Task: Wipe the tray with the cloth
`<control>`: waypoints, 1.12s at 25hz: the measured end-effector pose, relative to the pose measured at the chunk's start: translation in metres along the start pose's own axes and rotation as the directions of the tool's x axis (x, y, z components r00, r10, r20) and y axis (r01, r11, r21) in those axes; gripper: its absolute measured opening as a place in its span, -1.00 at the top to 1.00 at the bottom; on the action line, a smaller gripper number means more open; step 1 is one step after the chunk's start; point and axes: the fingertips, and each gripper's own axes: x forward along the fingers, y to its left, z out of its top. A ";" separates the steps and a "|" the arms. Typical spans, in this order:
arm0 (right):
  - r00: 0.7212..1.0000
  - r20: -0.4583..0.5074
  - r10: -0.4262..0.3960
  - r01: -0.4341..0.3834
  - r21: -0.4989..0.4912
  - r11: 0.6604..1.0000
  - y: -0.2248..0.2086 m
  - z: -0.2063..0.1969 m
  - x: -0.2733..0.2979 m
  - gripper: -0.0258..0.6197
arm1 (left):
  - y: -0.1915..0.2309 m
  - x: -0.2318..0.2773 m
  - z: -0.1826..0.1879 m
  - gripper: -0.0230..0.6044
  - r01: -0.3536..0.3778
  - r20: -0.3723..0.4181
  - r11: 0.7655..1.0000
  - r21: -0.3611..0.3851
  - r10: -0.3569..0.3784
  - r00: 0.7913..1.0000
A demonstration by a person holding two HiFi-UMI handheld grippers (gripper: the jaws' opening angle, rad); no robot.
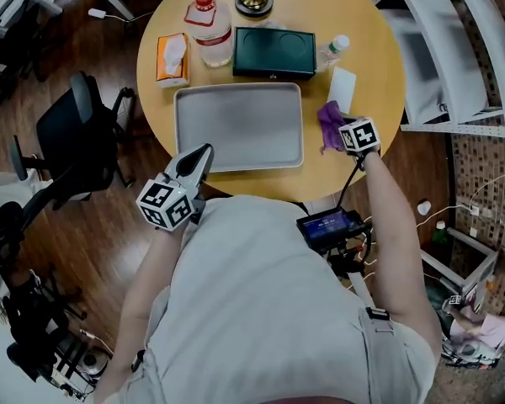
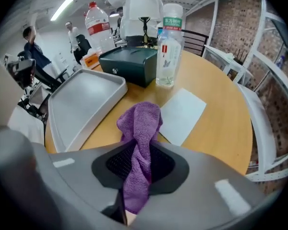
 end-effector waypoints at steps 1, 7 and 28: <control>0.999 0.031 0.007 -0.007 0.021 1.000 0.003 0.006 -0.008 0.72 | 0.001 -0.001 0.000 0.93 0.002 0.007 1.000 -0.006 -0.002 1.000; 0.981 0.190 0.045 -0.063 0.090 0.994 0.029 0.050 -0.068 0.72 | 0.004 -0.004 -0.001 0.93 0.044 0.025 0.998 -0.036 -0.043 0.999; 0.875 0.331 0.353 -0.325 -0.140 0.935 0.158 0.133 -0.081 0.71 | 0.000 -0.026 0.026 0.93 -0.129 0.021 0.990 0.049 0.128 0.992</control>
